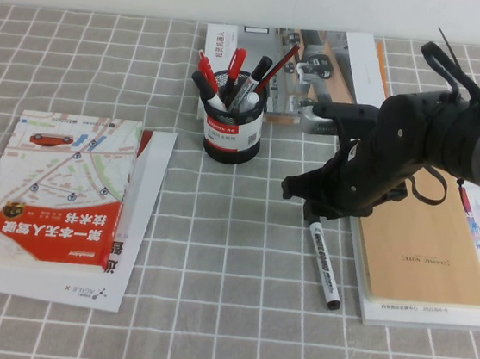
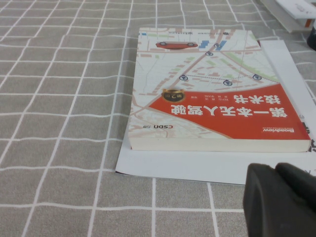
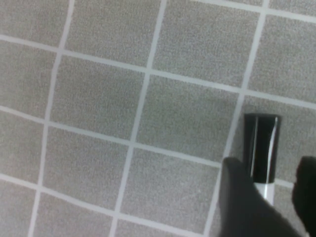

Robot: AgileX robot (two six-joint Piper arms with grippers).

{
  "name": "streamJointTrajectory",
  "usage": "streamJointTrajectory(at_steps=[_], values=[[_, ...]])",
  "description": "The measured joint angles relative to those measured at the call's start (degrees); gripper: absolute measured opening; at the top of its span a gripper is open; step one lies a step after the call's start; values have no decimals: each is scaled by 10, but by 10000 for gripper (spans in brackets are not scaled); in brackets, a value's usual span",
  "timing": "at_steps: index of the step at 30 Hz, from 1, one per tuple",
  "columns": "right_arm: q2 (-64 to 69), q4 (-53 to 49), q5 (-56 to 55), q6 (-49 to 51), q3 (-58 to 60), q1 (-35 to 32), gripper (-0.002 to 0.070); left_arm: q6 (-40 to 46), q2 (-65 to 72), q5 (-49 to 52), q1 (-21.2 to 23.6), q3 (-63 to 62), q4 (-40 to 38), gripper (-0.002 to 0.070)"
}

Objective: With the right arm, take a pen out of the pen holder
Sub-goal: 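Take a marker out of the pen holder and lay it on the table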

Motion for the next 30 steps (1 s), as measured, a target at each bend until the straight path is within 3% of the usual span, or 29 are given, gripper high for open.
streamJointTrajectory(at_steps=[14, 17, 23, 30], values=[[-41, 0, 34, 0, 0, 0, 233, 0, 0, 0, 0, 0, 0, -4], [-89, -21, 57, 0, 0, 7, 187, 0, 0, 0, 0, 0, 0, -4], [-216, -68, 65, 0, 50, 42, 23, 0, 0, 0, 0, 0, 0, -4], [-368, -77, 81, 0, 133, 63, -10, 0, 0, 0, 0, 0, 0, -4]])
